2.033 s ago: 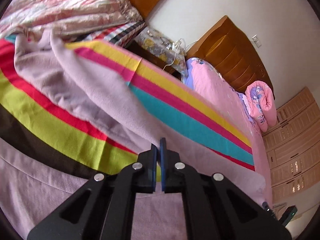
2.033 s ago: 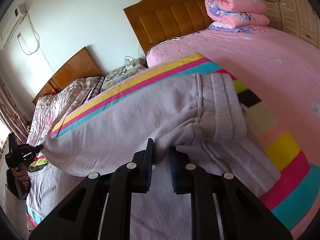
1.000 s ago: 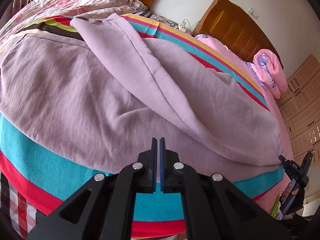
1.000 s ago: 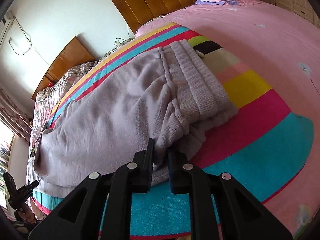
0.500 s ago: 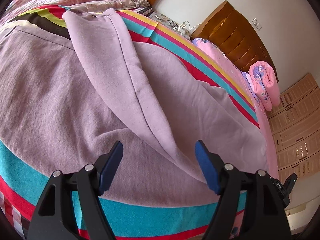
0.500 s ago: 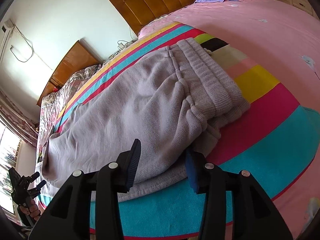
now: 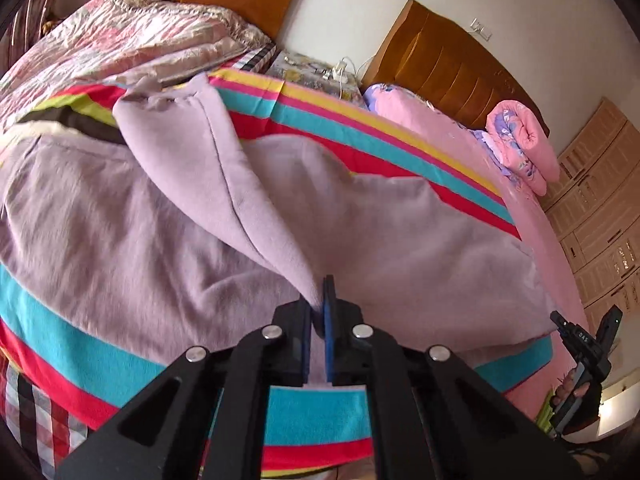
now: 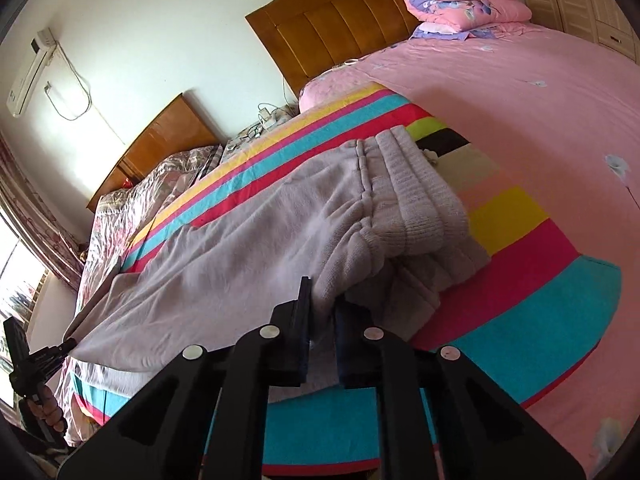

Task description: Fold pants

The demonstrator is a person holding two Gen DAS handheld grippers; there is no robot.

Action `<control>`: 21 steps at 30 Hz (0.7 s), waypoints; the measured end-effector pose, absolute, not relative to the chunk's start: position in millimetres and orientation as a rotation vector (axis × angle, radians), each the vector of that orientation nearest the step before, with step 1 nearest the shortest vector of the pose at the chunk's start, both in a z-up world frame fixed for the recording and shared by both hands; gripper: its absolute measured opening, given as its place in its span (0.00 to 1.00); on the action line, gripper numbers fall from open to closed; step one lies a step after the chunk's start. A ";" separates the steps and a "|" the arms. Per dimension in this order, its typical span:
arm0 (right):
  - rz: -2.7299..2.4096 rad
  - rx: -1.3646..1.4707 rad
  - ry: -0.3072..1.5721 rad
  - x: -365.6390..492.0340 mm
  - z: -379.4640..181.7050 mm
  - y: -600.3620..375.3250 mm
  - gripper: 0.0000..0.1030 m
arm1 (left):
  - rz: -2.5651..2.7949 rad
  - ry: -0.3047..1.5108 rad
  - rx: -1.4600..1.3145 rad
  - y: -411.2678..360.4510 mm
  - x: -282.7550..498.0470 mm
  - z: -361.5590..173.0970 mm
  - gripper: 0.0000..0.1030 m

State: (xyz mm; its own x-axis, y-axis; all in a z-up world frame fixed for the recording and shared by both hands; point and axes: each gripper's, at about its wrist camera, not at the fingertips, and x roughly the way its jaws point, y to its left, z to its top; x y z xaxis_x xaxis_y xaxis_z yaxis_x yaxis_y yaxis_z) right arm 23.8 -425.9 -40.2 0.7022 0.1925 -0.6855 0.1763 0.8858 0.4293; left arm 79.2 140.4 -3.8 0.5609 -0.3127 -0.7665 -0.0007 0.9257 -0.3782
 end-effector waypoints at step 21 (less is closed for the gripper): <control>-0.139 0.407 0.773 3.2 -27.1 -436.7 0.55 | -0.070 0.798 -0.351 167.1 55.0 -14.8 0.71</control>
